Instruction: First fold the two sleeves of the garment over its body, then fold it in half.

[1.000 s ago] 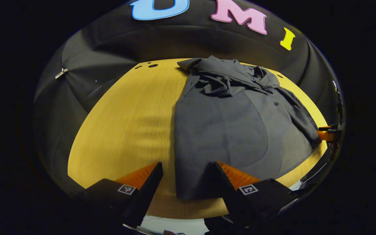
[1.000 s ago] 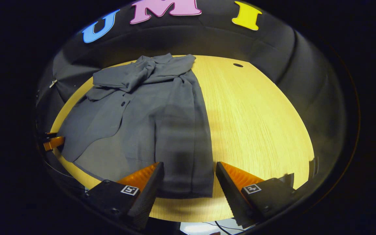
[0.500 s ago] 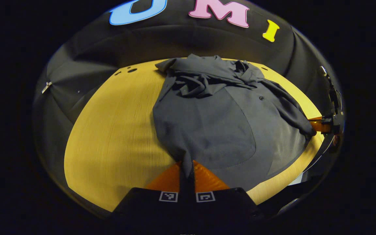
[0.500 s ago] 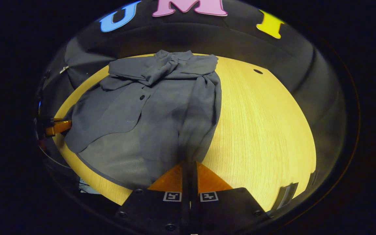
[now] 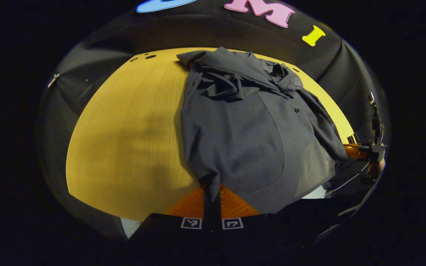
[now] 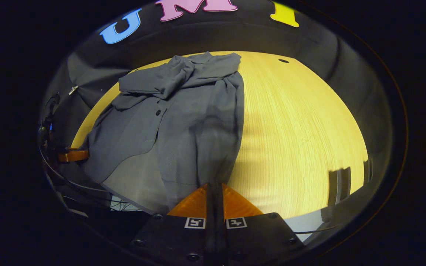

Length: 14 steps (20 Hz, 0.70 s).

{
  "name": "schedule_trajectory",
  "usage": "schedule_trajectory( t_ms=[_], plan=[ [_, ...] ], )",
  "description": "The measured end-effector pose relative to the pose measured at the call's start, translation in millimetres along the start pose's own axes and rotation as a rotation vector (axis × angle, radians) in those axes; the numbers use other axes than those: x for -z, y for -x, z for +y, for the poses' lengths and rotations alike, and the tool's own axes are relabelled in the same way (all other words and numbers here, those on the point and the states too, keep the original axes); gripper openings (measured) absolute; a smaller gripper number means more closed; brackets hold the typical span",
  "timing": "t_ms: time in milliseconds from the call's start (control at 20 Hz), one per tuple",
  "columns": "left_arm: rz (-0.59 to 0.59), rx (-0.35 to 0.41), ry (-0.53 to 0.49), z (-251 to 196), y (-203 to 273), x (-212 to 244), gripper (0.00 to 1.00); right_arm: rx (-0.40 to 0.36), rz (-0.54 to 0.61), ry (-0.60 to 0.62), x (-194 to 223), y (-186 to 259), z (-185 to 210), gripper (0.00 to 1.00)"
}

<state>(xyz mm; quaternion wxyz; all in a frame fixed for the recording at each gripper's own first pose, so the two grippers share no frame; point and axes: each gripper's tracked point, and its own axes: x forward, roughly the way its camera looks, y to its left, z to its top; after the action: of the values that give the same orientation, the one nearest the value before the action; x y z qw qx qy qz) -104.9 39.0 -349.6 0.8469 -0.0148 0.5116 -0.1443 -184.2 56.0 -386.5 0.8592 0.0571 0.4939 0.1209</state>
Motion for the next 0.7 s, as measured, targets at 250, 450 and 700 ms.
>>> schedule_trajectory(
  t_ms=[250,450,700],
  plan=[
    [0.041,0.028,0.004,2,-2,-18,0.06,-0.041,0.014,-0.009,28,30,14,0.06],
    [-0.03,0.041,0.014,0,19,-36,0.06,-0.092,-0.08,-0.033,2,53,26,0.05],
    [-0.148,0.063,0.115,-1,44,-84,0.06,-0.151,-0.239,-0.051,-73,79,41,0.05]
  ],
)
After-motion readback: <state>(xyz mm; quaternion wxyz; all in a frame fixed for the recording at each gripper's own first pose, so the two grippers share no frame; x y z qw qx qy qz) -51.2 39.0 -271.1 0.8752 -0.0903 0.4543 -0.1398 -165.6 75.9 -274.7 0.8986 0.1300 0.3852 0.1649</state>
